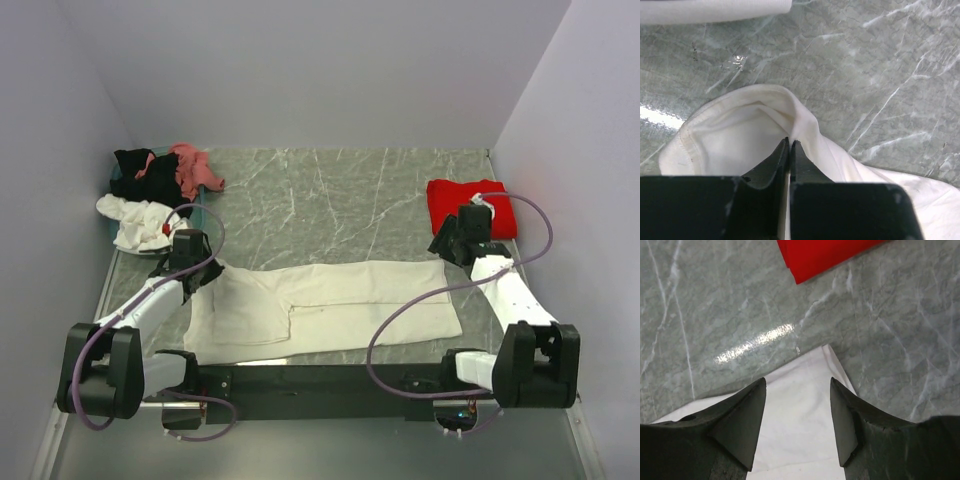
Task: Fold and stack the t-shirts
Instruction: Fold the tshirt
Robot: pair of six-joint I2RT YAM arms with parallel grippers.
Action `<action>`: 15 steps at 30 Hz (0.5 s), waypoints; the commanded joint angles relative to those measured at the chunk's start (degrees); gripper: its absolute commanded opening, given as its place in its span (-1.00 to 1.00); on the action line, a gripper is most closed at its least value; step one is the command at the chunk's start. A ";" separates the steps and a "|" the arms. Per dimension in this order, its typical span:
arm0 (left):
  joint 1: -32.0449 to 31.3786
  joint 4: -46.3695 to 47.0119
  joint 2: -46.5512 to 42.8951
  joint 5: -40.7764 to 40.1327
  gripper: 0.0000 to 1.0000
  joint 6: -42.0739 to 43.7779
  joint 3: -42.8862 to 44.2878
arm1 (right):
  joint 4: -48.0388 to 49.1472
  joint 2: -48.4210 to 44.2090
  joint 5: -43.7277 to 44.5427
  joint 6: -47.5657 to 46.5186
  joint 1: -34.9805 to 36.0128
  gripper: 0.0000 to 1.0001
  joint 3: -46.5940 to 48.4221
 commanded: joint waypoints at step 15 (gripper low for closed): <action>0.33 1.82 -0.91 1.39 -0.95 0.02 -1.16 | 1.18 11.58 -1.09 1.21 -2.37 0.19 2.04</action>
